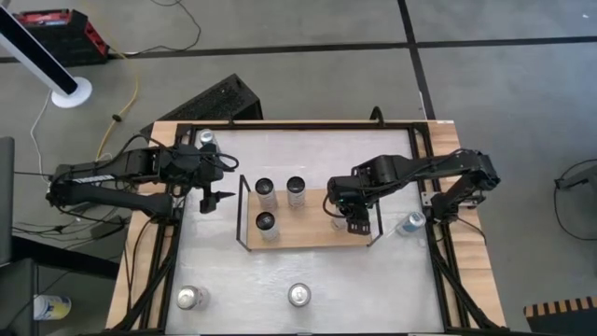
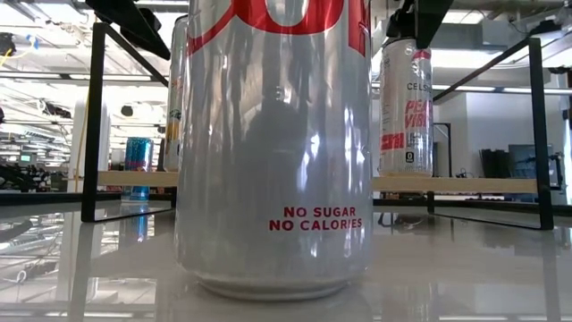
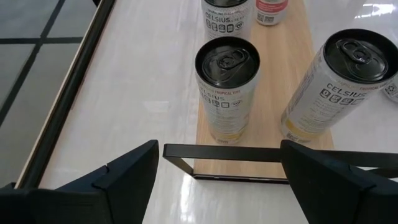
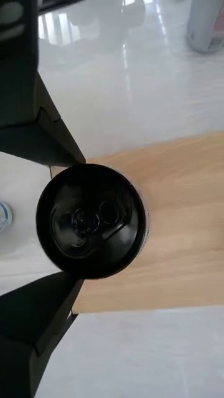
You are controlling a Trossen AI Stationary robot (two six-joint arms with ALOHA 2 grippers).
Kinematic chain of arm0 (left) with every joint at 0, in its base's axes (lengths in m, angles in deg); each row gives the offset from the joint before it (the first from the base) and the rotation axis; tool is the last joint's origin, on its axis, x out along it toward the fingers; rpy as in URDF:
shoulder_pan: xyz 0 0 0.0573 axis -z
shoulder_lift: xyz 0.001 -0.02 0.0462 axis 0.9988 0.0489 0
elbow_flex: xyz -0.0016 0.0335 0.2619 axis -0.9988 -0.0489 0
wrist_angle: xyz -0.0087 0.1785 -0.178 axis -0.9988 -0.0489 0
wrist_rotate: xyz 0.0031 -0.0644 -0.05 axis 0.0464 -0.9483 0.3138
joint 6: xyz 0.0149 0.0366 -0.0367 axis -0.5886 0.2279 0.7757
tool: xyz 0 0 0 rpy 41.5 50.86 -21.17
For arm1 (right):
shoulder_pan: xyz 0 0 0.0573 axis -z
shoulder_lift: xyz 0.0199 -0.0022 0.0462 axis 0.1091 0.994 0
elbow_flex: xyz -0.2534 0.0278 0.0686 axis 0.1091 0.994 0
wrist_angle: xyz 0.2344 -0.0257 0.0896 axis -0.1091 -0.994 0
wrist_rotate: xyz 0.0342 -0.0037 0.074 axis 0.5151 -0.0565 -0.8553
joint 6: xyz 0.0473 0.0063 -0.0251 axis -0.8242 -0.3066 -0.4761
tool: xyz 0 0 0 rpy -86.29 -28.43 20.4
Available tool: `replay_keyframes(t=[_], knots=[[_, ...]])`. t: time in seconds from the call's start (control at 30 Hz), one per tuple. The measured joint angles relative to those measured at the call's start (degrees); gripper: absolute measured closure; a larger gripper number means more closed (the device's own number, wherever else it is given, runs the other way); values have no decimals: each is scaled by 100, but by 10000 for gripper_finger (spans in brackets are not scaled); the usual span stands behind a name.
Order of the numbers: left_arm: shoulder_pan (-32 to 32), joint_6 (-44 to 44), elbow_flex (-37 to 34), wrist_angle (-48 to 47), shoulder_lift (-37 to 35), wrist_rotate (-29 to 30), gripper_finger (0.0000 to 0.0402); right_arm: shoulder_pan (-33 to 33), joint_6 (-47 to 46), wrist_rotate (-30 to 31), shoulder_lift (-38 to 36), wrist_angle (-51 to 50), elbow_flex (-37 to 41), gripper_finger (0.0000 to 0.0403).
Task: Place canned beverage on shelf
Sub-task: Put the white-pink soda can on the shelf aligned with the other white-pink soda can
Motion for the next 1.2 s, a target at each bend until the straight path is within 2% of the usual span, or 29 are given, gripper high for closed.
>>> replay_keyframes(t=[0.27,0.77,1.0,1.2], knots=[[-2,-2,0,0,0,0,83,-4,-5,-23,0,-14,0,44],[0,4,0,-3,0,96,83,-261,-312,-11,0,-489,0,47],[0,-73,0,-265,0,303,83,-668,-756,631,-7,-722,0,56],[-2,-223,0,-260,-165,576,83,-1130,-885,1255,-9,-796,0,93]])
